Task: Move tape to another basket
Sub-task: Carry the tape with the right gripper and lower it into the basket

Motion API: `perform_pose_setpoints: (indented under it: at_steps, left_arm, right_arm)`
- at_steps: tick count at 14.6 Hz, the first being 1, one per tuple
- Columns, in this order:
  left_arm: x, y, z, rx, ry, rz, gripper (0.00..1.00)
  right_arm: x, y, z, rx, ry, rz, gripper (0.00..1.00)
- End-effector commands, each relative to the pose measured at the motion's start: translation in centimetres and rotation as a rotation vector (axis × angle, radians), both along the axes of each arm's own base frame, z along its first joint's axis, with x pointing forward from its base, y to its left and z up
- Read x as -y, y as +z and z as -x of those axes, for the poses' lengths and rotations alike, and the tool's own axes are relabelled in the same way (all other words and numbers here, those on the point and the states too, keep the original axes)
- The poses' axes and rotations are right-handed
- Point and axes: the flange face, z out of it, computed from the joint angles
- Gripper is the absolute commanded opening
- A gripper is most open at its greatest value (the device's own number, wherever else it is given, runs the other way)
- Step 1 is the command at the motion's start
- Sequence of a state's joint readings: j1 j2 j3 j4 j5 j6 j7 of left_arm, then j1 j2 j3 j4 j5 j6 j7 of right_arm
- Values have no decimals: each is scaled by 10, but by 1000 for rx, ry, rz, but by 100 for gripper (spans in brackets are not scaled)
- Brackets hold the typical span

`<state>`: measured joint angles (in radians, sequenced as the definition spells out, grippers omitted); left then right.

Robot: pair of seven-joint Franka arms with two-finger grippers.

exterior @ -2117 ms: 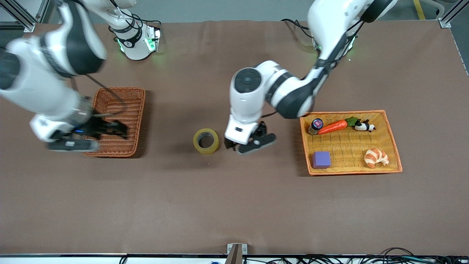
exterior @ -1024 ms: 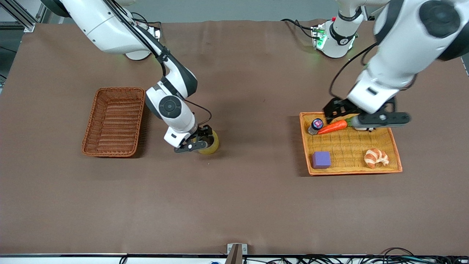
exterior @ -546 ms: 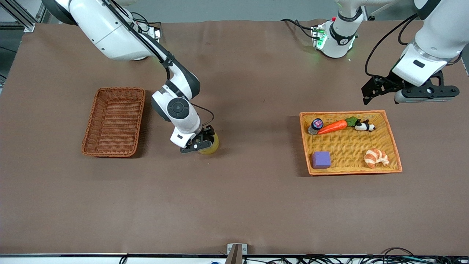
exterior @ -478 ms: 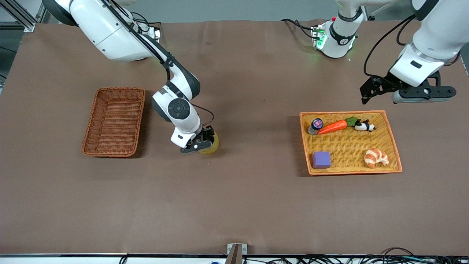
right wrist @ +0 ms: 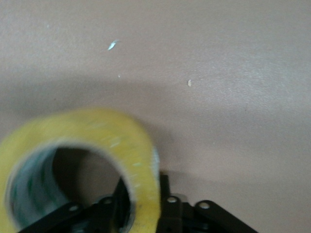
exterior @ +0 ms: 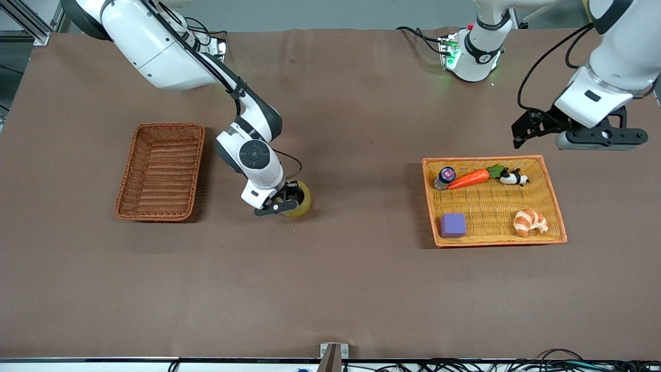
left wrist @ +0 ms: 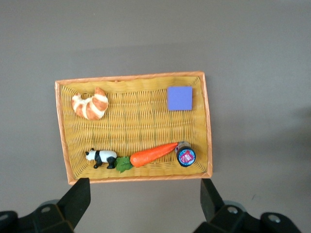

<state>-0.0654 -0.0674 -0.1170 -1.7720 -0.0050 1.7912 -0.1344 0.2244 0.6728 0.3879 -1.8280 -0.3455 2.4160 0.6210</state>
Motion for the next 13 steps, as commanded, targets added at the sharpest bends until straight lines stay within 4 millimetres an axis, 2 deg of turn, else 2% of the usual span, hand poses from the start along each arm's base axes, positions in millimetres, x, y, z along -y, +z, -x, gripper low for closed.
perform_pose_setpoints:
  at_steps: [1,2,3,4,5,7,8,10,12,13]
  left_arm:
    - [5,3,-14,-18,-23,10,100]
    - [5,2,-14,-19,-25,10,100]
    - [6,2,-14,-19,-25,10,100]
    - [3,-2,-11,-30,-25,8,100]
    - [4,-3,-11,-31,-37,8,100]
    - [4,-5,-9,-37,-55,5,100]
    - [3,-7,-7,-41,-54,4,100]
    - [4,-9,-4,-46,-55,2,100]
    - [-10,-7,-4,-38,-29,6,100]
    - [-14,-6,-4,-35,-23,5,100]
  right_arm:
    - [5,4,-3,-1,-47,29,0]
    - [12,13,-7,-11,-61,54,0]
    - [17,35,-13,-12,-76,70,0]
    - [35,66,-24,-8,-109,84,0]
    - [53,91,-27,-20,-130,104,0]
    - [90,155,-29,-28,-168,155,0]
    - [119,175,-35,-48,-183,153,0]
    - [193,207,-39,-69,-137,139,0]
    - [267,219,-27,-79,-106,148,0]
    - [294,218,-20,-87,-98,151,0]
